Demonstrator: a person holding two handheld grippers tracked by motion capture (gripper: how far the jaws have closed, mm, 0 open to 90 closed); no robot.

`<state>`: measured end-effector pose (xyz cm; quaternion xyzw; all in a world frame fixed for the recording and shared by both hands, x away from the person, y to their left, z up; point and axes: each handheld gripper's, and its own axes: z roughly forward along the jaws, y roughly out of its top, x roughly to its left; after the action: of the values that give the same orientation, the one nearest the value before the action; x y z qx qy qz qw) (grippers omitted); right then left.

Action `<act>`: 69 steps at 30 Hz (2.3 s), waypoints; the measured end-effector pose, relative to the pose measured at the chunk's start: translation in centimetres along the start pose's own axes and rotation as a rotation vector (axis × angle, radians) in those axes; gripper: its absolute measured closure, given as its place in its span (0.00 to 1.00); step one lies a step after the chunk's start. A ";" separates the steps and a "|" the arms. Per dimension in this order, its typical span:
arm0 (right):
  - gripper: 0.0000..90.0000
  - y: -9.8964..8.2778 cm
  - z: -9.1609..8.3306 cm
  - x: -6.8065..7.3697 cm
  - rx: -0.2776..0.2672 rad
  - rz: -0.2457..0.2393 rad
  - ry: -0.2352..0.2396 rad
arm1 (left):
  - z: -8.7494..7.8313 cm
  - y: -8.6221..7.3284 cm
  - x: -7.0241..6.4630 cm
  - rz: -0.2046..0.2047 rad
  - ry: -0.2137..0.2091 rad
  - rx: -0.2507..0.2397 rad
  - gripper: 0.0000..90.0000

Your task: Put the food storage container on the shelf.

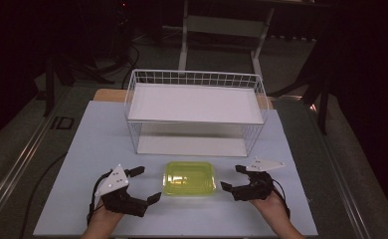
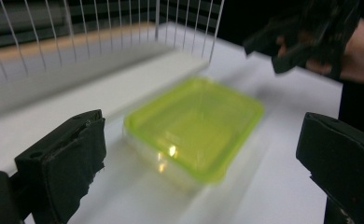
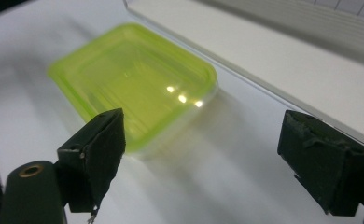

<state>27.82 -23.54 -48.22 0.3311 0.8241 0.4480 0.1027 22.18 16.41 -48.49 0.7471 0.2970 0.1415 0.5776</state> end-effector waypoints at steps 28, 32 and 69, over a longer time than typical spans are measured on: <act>0.33 2.1 4.1 -1.3 0.166 0.467 0.095 | 5.5 0.8 3.5 -0.502 0.105 0.271 0.26; 0.49 1.4 4.9 -1.8 0.195 0.581 0.129 | 5.7 0.1 3.7 -0.583 0.067 0.272 0.45; 0.85 0.6 4.7 1.1 0.223 0.536 0.074 | 6.6 -0.3 1.5 -0.610 0.122 0.404 0.86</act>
<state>29.40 -19.44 -50.32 0.5297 0.7544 0.3778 -0.0865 26.99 12.24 -50.89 0.7134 0.5617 -0.0542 0.4155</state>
